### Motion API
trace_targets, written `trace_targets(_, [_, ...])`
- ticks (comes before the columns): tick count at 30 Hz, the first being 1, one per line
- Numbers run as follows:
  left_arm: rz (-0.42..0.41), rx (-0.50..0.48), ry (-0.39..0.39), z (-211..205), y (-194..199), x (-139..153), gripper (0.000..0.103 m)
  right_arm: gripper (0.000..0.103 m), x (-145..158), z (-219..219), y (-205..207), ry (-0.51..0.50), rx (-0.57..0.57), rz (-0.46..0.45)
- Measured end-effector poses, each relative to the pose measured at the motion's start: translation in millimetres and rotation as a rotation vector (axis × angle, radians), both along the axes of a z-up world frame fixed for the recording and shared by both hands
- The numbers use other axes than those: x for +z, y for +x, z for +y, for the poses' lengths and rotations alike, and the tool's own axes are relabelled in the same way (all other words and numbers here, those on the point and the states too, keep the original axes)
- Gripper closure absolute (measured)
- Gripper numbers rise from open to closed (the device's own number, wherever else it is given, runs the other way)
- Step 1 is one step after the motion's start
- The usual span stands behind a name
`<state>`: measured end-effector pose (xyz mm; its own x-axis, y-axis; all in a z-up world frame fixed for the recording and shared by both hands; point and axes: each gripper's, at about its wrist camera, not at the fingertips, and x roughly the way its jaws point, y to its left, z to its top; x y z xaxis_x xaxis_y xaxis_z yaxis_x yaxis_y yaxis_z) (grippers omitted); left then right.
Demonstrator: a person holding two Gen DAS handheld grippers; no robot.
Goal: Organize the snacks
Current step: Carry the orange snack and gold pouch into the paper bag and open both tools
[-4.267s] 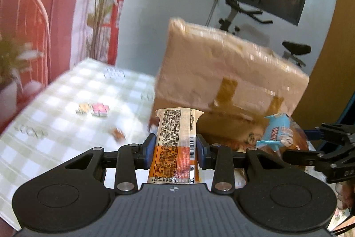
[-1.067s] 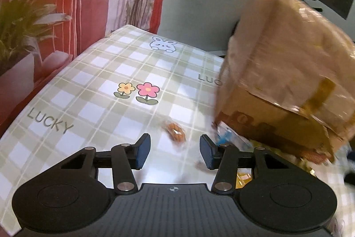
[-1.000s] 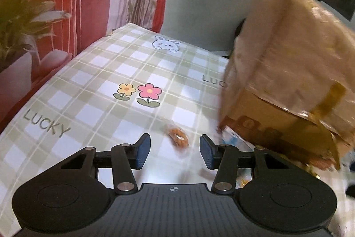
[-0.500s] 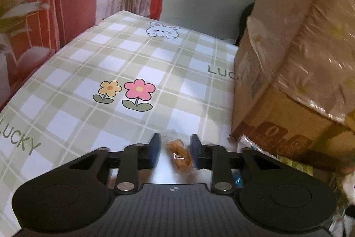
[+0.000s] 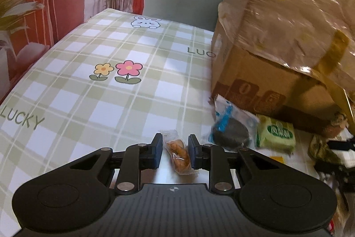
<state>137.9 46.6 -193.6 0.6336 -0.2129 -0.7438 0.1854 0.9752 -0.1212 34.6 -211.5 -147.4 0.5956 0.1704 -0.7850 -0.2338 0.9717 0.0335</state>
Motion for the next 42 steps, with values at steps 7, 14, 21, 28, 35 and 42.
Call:
trace_targets(7, [-0.025, 0.006, -0.012, 3.0, -19.0, 7.4, 0.077, 0.048, 3.4, -0.3, -0.2, 0.009, -0.004, -0.004])
trace_targets(14, [-0.054, -0.002, -0.018, 2.2, -41.6, 17.6, 0.077, 0.05, 17.2, -1.9, -13.7, 0.053, -0.004, -0.037])
trace_targets(21, [-0.079, -0.018, -0.034, -0.2, -57.7, 31.4, 0.077, 0.05, 31.8, 12.0, -19.3, 0.056, 0.057, -0.083])
trace_targets(28, [-0.117, -0.06, -0.05, -10.0, -71.9, 52.0, 0.077, 0.05, 48.8, 31.6, -26.0, 0.084, 0.168, -0.105])
trace_targets(35, [-0.177, -0.102, -0.07, -20.0, -79.3, 82.0, 0.077, 0.05, 81.5, 41.4, -32.6, 0.13, 0.204, -0.186])
trace_targets(42, [-0.267, -0.142, -0.088, -35.9, -74.3, 119.8, 0.077, 0.05, 125.5, 42.1, -31.7, 0.149, 0.219, -0.311])
